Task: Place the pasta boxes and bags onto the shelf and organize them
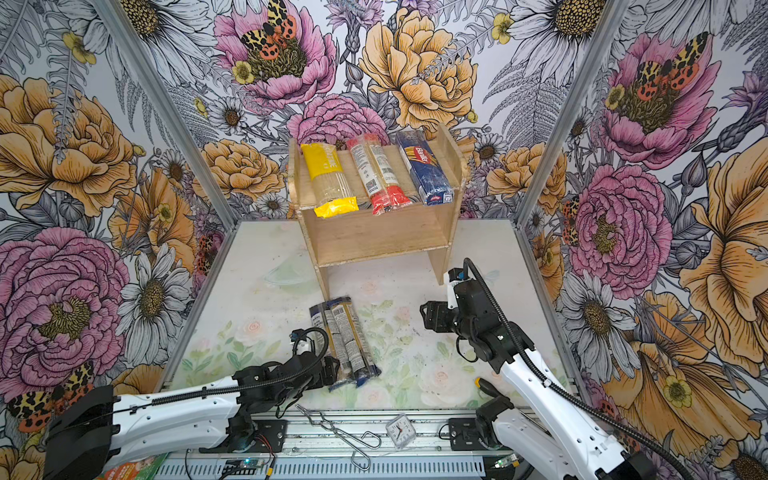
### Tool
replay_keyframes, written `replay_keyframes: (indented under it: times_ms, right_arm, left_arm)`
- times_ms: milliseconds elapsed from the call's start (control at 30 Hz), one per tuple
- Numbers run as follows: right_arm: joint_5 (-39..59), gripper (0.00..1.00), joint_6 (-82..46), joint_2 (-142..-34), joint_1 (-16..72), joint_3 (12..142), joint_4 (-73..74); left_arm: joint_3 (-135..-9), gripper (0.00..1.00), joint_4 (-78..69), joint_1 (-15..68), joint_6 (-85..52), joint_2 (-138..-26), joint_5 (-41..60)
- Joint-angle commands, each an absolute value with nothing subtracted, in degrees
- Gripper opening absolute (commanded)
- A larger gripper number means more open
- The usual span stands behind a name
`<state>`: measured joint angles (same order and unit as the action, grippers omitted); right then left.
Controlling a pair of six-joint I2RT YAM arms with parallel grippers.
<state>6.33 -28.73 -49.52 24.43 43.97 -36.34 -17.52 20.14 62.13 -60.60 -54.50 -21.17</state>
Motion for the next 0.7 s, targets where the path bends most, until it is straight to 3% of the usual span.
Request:
replay_keyframes:
  times_ms: [0,667]
  right_arm:
    - [6.4,0.78,-29.5,-48.9,24.9,43.5,-34.0]
    - [5.5,0.78,-29.5,-47.3,25.1,41.3,-33.3]
  left_arm:
    - [-19.1,0.99,20.5,62.6,-62.1,-55.7,-22.3]
    - [-27.6,0.99,20.5,65.1,-66.1,-74.0,-21.8]
